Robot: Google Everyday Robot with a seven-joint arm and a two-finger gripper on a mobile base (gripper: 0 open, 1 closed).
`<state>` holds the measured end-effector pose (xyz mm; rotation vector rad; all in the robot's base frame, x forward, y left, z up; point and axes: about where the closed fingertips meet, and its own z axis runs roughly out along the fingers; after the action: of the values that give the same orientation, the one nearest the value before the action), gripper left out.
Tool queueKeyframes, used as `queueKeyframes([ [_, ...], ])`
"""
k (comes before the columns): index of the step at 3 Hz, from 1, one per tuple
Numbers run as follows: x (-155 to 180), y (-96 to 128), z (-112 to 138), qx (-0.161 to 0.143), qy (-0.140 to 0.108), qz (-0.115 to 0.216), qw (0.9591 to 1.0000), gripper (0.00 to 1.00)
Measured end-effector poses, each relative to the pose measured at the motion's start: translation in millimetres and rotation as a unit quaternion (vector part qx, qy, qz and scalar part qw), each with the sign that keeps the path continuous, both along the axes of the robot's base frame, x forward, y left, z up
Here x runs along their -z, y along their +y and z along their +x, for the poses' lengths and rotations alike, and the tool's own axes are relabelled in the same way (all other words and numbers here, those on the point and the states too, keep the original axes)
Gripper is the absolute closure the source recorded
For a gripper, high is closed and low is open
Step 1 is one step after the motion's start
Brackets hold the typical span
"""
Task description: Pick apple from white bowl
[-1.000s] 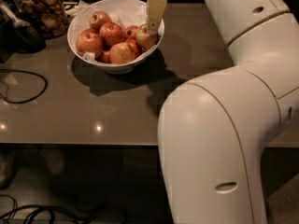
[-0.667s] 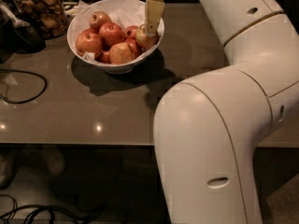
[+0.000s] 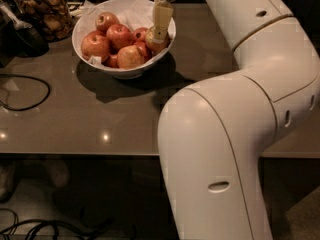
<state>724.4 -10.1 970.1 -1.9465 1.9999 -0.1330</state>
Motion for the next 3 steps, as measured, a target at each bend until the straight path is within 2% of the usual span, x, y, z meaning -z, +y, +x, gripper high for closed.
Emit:
queueKeyframes([
  [1, 4.9, 3.5, 3.1, -0.002, 0.004, 0.000, 1.0000, 0.34],
  [3, 11.9, 6.6, 9.3, -0.005, 0.008, -0.003, 1.0000, 0.29],
])
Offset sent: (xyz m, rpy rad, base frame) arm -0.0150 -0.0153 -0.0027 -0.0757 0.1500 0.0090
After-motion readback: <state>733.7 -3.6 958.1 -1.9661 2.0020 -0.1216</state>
